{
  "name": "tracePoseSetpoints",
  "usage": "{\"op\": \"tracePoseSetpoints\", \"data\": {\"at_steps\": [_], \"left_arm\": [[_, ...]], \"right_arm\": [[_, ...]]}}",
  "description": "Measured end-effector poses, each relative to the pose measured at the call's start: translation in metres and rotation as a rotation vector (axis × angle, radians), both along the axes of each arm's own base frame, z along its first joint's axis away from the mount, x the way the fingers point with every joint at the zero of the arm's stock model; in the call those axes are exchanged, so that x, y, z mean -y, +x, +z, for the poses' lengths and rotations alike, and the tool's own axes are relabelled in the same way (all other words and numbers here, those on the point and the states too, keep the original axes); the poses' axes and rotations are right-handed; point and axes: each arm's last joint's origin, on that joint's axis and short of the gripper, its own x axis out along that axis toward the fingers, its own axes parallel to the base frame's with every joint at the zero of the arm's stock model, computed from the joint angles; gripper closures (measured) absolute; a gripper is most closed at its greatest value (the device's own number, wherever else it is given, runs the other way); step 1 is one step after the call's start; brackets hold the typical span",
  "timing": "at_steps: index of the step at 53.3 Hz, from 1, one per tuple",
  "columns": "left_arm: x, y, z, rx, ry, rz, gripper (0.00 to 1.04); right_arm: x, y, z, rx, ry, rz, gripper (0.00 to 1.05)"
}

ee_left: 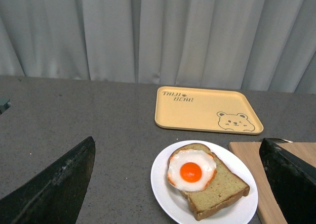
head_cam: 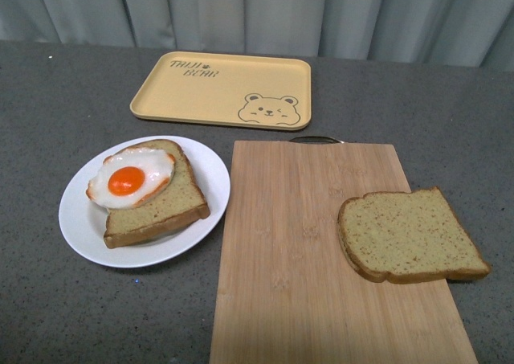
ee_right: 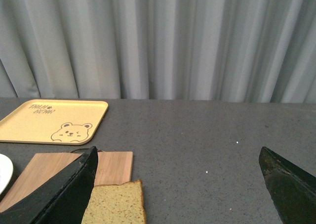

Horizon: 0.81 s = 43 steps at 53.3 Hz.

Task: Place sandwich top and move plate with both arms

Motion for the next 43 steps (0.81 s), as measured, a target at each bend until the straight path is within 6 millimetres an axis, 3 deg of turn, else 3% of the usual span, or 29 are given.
{"op": "tracePoseSetpoints", "data": {"at_steps": [43], "left_arm": [[0.0000,0.0000,0.0000,0.000,0.000,0.000,0.07]], "right_arm": [[0.0000,0.0000,0.0000,0.000,0.000,0.000,0.09]]}}
